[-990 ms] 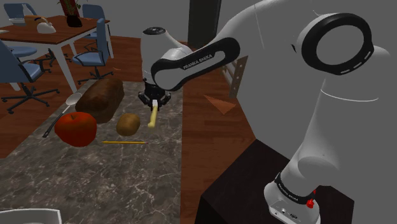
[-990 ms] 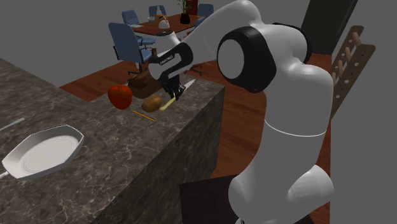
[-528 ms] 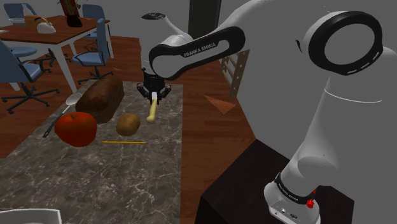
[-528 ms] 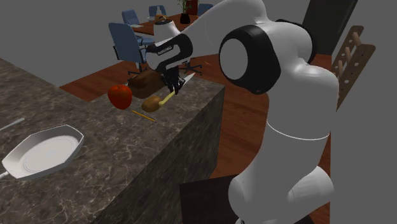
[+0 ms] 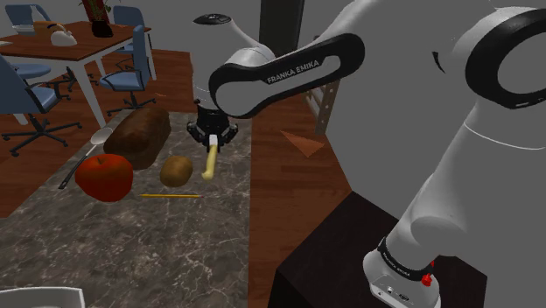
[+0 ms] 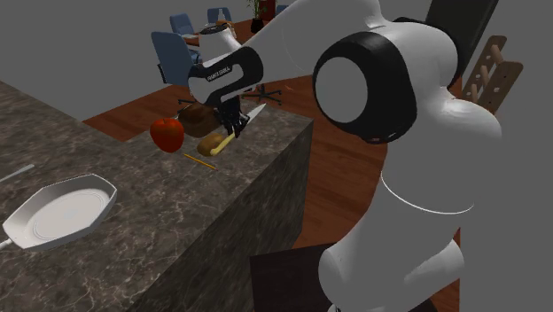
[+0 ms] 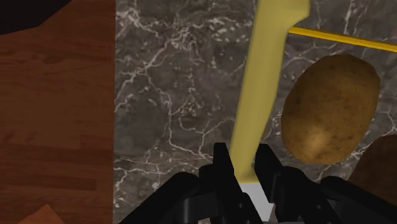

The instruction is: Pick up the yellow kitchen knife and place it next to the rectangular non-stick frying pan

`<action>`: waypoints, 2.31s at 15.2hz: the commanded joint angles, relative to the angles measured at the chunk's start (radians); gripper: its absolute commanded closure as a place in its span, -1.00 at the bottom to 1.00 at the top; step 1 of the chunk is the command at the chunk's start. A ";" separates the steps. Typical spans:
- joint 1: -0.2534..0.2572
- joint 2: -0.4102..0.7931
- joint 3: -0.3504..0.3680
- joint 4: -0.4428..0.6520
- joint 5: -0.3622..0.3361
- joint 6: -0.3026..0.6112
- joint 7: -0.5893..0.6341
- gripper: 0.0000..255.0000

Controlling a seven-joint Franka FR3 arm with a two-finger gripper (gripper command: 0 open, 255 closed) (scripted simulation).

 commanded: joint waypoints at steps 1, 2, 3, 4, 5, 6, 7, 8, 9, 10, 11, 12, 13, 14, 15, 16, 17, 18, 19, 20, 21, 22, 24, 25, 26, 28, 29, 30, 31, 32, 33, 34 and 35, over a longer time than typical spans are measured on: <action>0.017 -0.043 0.017 -0.053 0.014 0.010 0.031 1.00; 0.025 -0.064 0.026 -0.076 0.022 0.012 0.046 1.00; 0.034 -0.085 0.035 -0.098 0.030 0.014 0.061 1.00; 0.044 -0.105 0.044 -0.118 0.039 0.015 0.076 1.00; 0.054 -0.124 0.054 -0.138 0.047 0.015 0.091 1.00; 0.064 -0.143 0.064 -0.156 0.056 0.015 0.106 1.00; 0.074 -0.161 0.074 -0.173 0.065 0.014 0.122 1.00; 0.084 -0.178 0.085 -0.189 0.073 0.013 0.138 1.00; 0.095 -0.195 0.095 -0.204 0.082 0.011 0.155 1.00; 0.106 -0.211 0.106 -0.217 0.091 0.009 0.172 1.00; 0.117 -0.226 0.118 -0.229 0.099 0.006 0.189 1.00; 0.128 -0.240 0.129 -0.241 0.108 0.003 0.206 1.00; 0.140 -0.253 0.141 -0.251 0.116 0.000 0.224 1.00; 0.151 -0.266 0.154 -0.259 0.124 -0.004 0.243 1.00; 0.162 -0.278 0.167 -0.267 0.132 -0.008 0.261 1.00; 0.174 -0.288 0.180 -0.274 0.140 -0.013 0.281 1.00; 0.185 -0.298 0.193 -0.279 0.147 -0.018 0.301 1.00; 0.196 -0.307 0.207 -0.283 0.154 -0.022 0.321 1.00; 0.207 -0.315 0.221 -0.286 0.161 -0.028 0.341 1.00; 0.218 -0.321 0.235 -0.288 0.167 -0.033 0.363 1.00; 0.228 -0.327 0.250 -0.289 0.172 -0.039 0.384 1.00; 0.239 -0.331 0.265 -0.288 0.177 -0.044 0.407 1.00; 0.258 -0.336 0.297 -0.284 0.185 -0.056 0.453 1.00; 0.268 -0.337 0.314 -0.280 0.188 -0.062 0.477 1.00; 0.276 -0.336 0.331 -0.274 0.190 -0.068 0.502 1.00; 0.292 -0.331 0.367 -0.261 0.191 -0.081 0.553 1.00; 0.299 -0.326 0.386 -0.252 0.190 -0.087 0.579 1.00; 0.305 -0.320 0.406 -0.243 0.188 -0.094 0.607 1.00; 0.313 -0.308 0.436 -0.227 0.183 -0.103 0.648 1.00; 0.311 -0.302 0.440 -0.236 0.178 -0.090 0.653 1.00; 0.309 -0.296 0.445 -0.245 0.173 -0.077 0.659 1.00; 0.307 -0.289 0.449 -0.253 0.168 -0.063 0.665 1.00; 0.305 -0.282 0.454 -0.262 0.162 -0.050 0.671 1.00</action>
